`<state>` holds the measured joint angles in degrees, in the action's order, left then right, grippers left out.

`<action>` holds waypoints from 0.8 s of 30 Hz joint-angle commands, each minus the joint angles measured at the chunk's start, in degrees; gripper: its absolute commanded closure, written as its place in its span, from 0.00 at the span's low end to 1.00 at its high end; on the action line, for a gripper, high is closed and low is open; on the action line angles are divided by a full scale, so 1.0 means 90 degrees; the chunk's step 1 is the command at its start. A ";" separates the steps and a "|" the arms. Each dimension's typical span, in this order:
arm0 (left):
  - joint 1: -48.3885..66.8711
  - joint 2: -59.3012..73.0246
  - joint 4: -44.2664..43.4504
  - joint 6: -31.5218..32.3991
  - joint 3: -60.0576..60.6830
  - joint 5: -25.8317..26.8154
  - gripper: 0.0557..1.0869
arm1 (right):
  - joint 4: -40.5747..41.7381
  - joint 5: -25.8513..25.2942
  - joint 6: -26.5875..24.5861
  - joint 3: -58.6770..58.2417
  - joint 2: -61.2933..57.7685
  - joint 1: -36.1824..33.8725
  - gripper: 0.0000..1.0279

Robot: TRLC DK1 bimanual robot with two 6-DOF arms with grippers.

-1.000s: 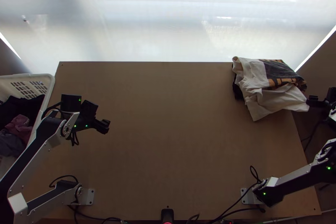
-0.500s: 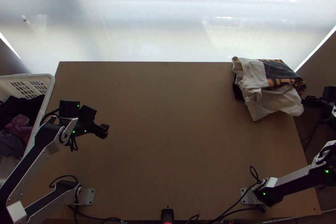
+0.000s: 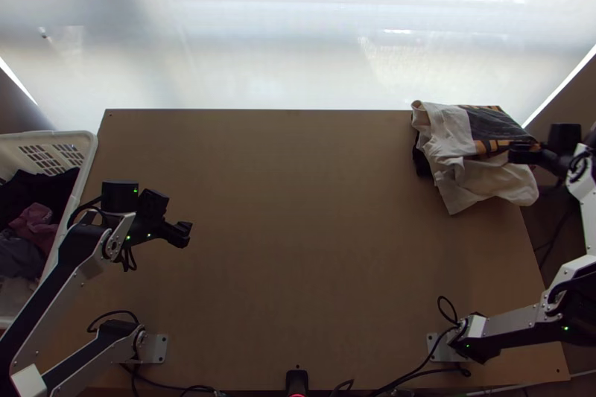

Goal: Fold the t-shirt

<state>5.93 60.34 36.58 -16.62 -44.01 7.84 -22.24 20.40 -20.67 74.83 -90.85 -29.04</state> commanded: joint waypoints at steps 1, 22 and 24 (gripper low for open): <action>-0.0015 -0.0102 0.0008 -0.0018 0.0085 -0.0021 0.05 | 0.0332 -0.0011 0.0450 -0.0150 0.0143 0.1527 0.19; -0.0132 -0.0503 -0.0090 -0.0067 0.0720 -0.0031 0.05 | 0.2998 -0.0832 -0.0223 -0.1117 -0.1791 0.2015 0.98; -0.0142 -0.0552 -0.0090 -0.0067 0.0739 -0.0031 0.05 | 0.2940 -0.0841 -0.0380 -0.1293 -0.1761 0.2035 0.98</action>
<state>4.86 56.38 35.92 -17.15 -38.72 7.42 2.96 13.47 -20.08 66.59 -102.45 -11.18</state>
